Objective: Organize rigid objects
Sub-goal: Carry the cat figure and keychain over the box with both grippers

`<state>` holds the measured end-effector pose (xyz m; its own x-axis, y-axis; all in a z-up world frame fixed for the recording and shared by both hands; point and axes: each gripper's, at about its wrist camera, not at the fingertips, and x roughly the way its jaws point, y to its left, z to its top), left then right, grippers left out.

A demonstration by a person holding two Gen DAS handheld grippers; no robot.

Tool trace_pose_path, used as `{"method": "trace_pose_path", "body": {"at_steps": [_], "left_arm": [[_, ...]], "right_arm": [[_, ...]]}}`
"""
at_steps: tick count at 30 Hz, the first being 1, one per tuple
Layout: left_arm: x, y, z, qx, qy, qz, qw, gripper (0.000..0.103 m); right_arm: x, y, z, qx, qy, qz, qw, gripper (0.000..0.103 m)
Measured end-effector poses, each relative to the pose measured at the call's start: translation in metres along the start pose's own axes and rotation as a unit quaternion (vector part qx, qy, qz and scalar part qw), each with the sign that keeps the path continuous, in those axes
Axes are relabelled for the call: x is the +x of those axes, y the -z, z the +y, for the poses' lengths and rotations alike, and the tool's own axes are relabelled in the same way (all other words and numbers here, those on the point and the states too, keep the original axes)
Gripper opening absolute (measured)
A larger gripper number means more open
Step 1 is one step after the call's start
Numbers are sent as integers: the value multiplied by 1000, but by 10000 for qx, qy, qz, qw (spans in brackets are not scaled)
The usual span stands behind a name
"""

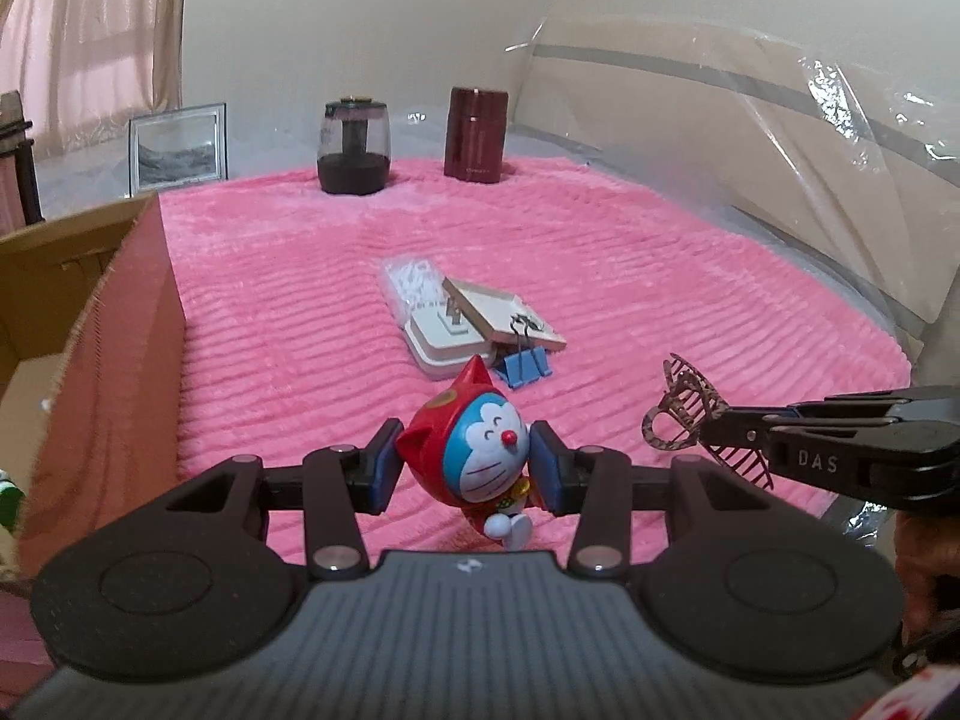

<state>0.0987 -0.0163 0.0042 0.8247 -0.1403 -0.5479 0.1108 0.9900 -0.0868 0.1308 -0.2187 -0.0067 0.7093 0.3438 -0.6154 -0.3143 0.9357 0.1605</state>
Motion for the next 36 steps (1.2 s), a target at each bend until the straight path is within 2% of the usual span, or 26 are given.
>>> {"method": "trace_pose_path", "body": {"at_steps": [11, 18, 26, 36], "left_arm": [[-43, -11, 9, -57, 65, -338, 9994, 39], [-78, -23, 28, -109, 32, -594, 9982, 39], [-122, -41, 67, -157, -50, -864, 9961, 39], [-168, -59, 155, 62, -661, -914, 9936, 40]], "right_arm": [[-26, -11, 28, -211, -137, -262, 9993, 1], [-44, -28, 56, -442, -394, -529, 9968, 1], [-49, -54, 104, -633, -1083, -750, 9893, 1], [-25, -85, 181, -1125, -1939, -746, 9717, 1]]}}
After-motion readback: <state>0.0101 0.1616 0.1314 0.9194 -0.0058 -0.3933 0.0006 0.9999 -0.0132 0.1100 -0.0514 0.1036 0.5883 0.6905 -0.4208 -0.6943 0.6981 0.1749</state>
